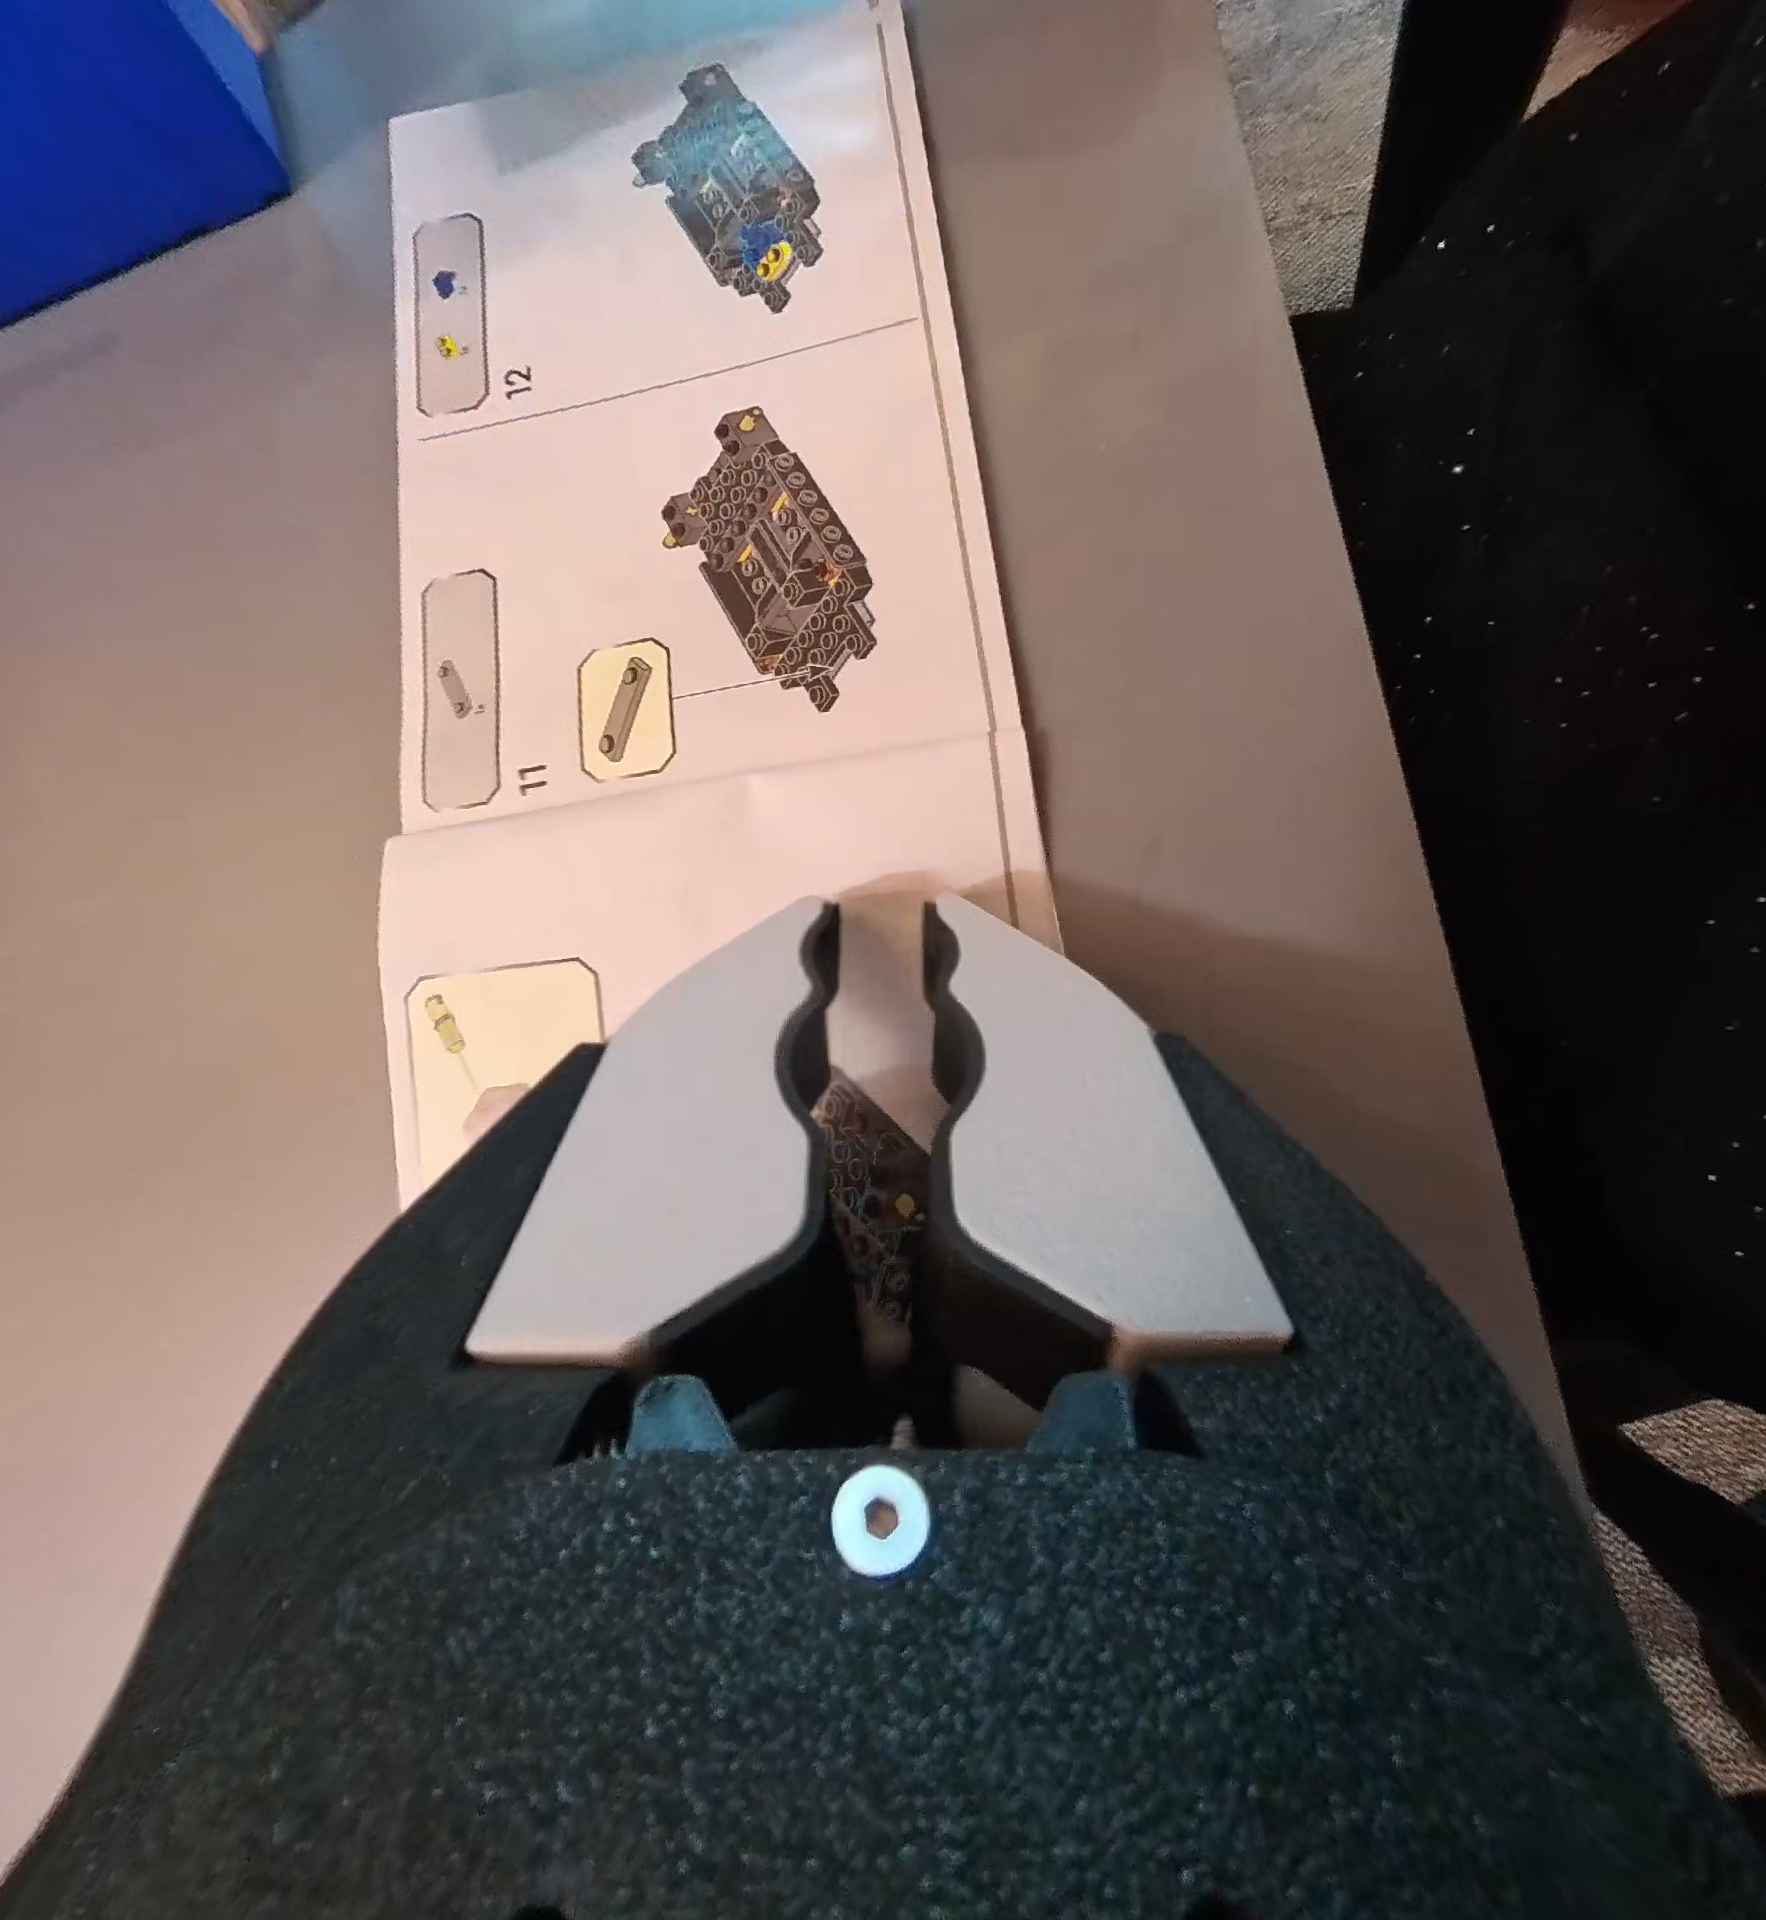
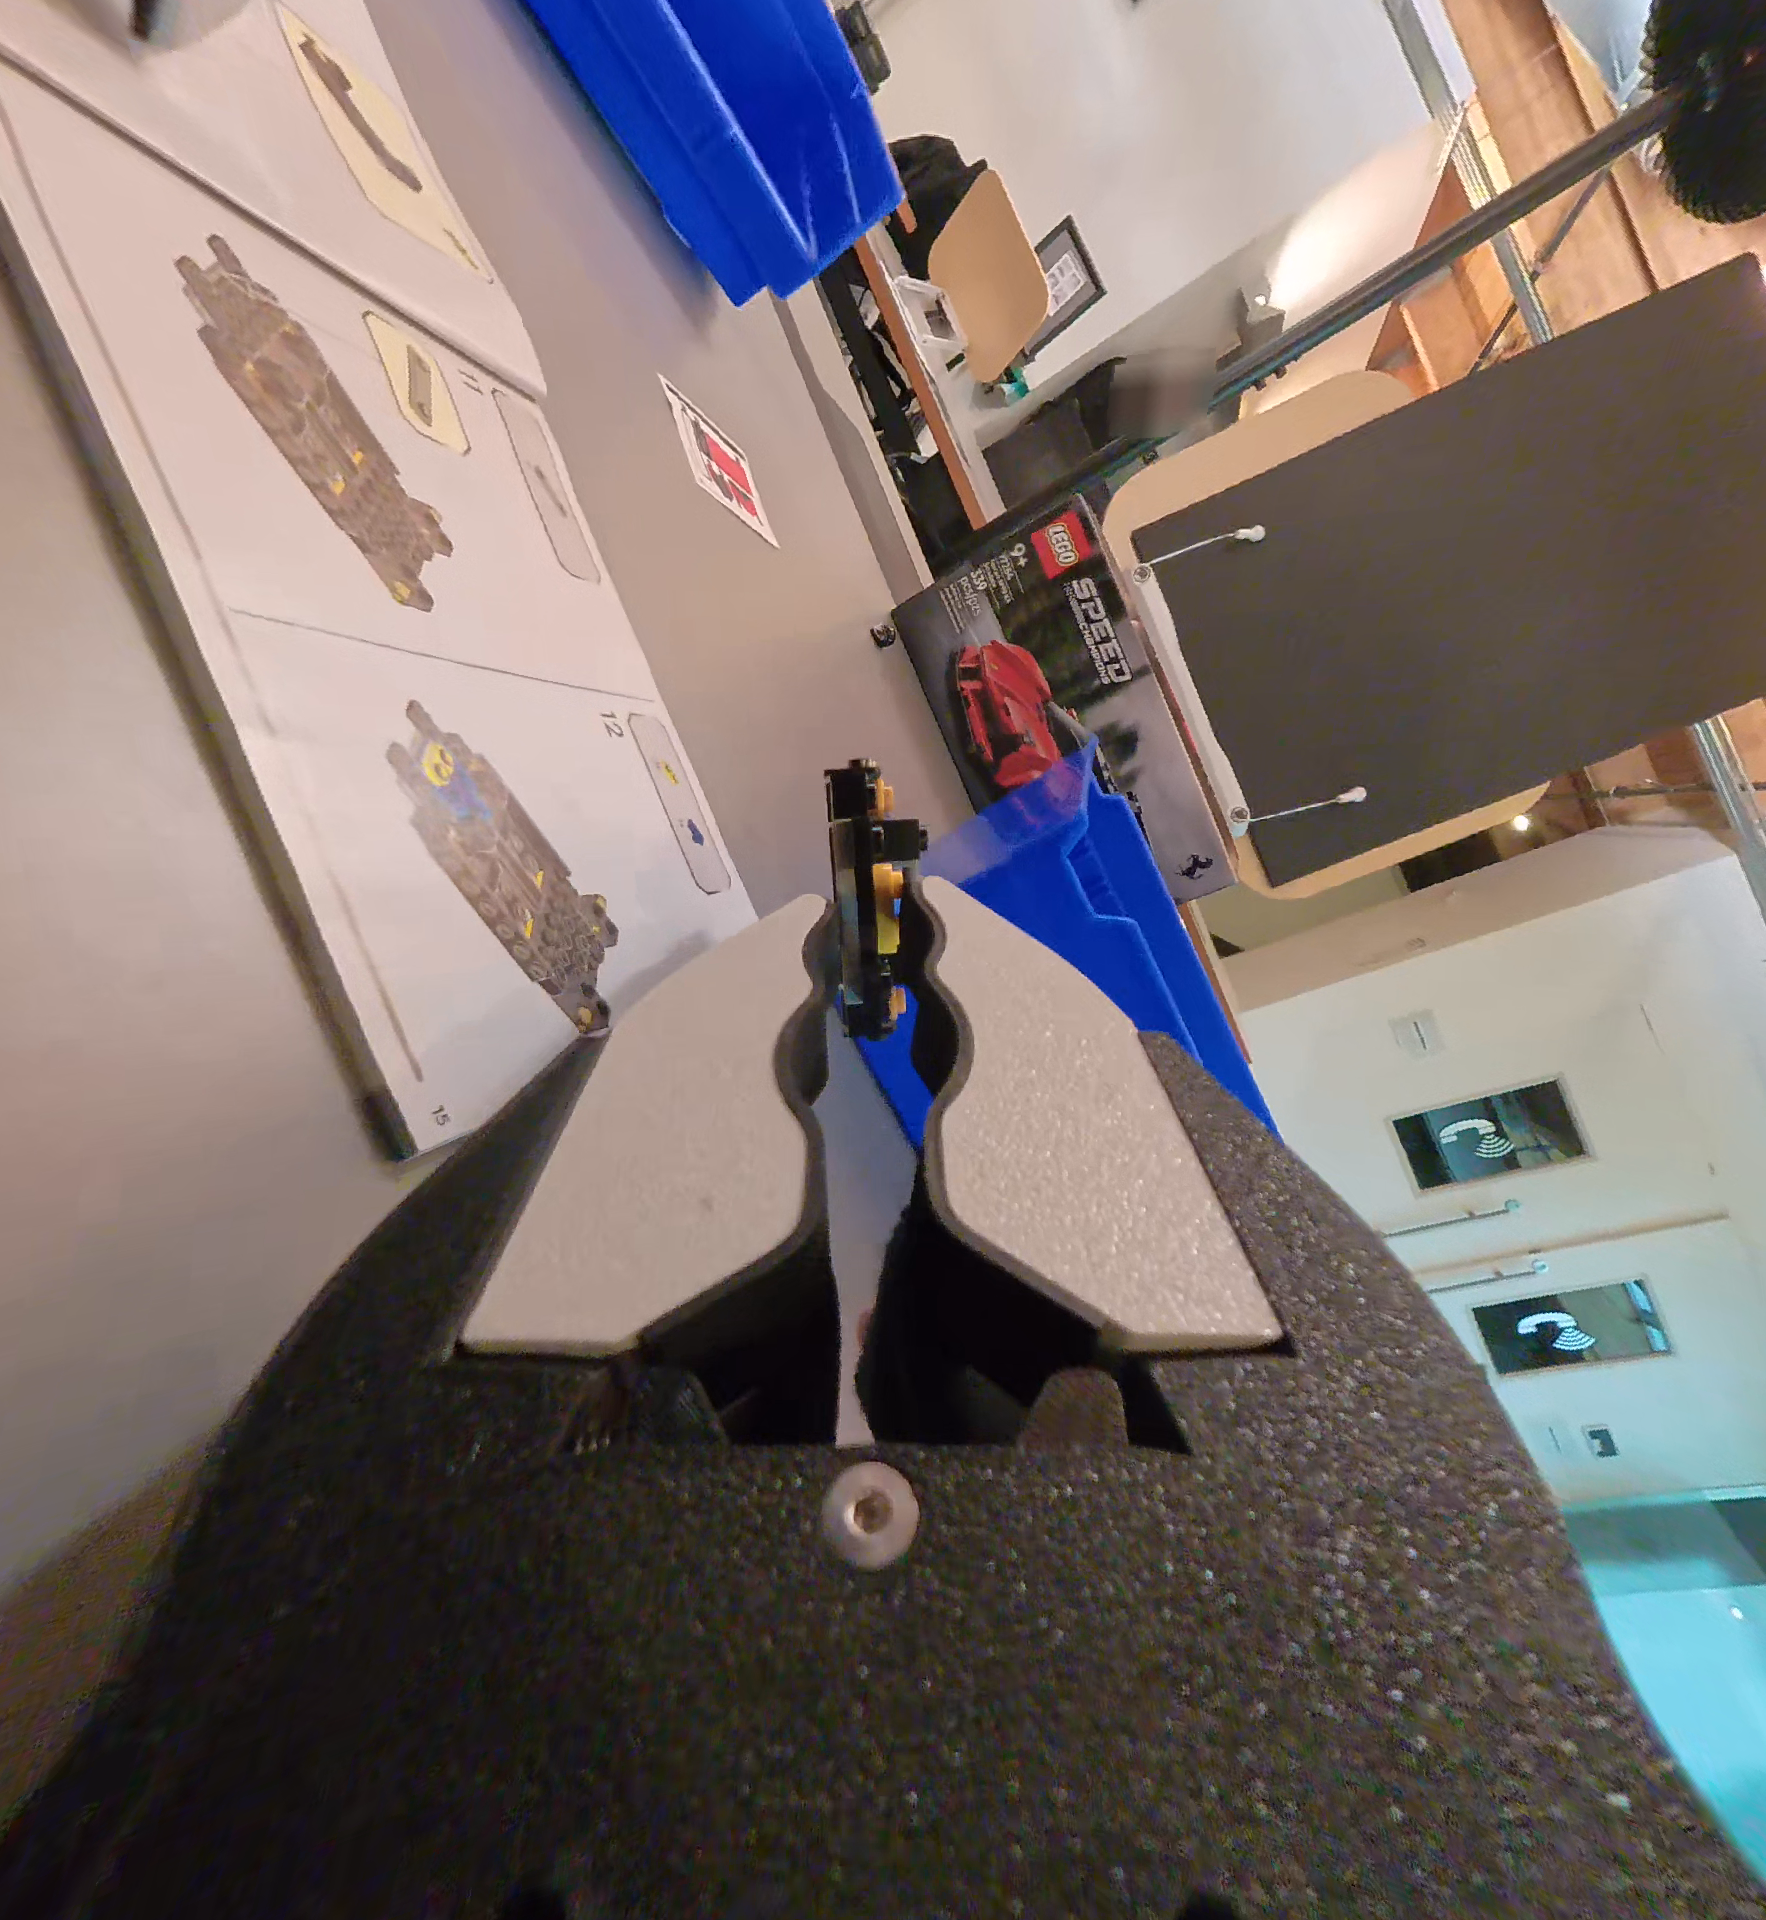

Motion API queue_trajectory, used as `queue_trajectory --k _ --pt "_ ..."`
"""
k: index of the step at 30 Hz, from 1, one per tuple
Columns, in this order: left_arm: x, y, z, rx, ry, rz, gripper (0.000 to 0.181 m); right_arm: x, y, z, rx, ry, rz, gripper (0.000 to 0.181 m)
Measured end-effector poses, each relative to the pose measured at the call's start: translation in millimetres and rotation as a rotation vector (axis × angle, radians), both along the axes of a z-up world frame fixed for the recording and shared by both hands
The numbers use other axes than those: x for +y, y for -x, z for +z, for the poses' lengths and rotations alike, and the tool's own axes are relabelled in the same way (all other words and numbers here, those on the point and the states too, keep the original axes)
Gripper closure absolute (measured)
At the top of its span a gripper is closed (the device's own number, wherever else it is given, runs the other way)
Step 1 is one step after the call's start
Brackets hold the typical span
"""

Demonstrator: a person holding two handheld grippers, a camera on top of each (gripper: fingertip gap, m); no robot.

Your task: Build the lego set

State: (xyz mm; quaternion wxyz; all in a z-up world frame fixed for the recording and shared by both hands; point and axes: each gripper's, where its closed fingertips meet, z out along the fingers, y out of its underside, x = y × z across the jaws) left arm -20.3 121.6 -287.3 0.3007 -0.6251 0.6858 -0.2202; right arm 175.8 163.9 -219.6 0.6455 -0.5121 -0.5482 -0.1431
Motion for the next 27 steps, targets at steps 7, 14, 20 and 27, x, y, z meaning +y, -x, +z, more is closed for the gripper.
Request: queue_trajectory --k 7,14,20,27 --pt "9 -9 14 -0.089 -0.030 0.059 0.146 2 3 -14 -0.101 -0.043 -0.011 0.170" --pt "11 -25 14 -0.115 -0.012 0.104 0.139 1 5 -17 -0.107 -0.042 0.006 0.170" --pt "5 -35 10 -0.104 -0.004 0.090 0.139 -1 10 -20 -0.138 -0.049 0.017 0.170" --pt "2 -37 5 -0.089 0.009 0.079 0.141 -2 11 -24 -0.157 -0.050 0.025 0.170"
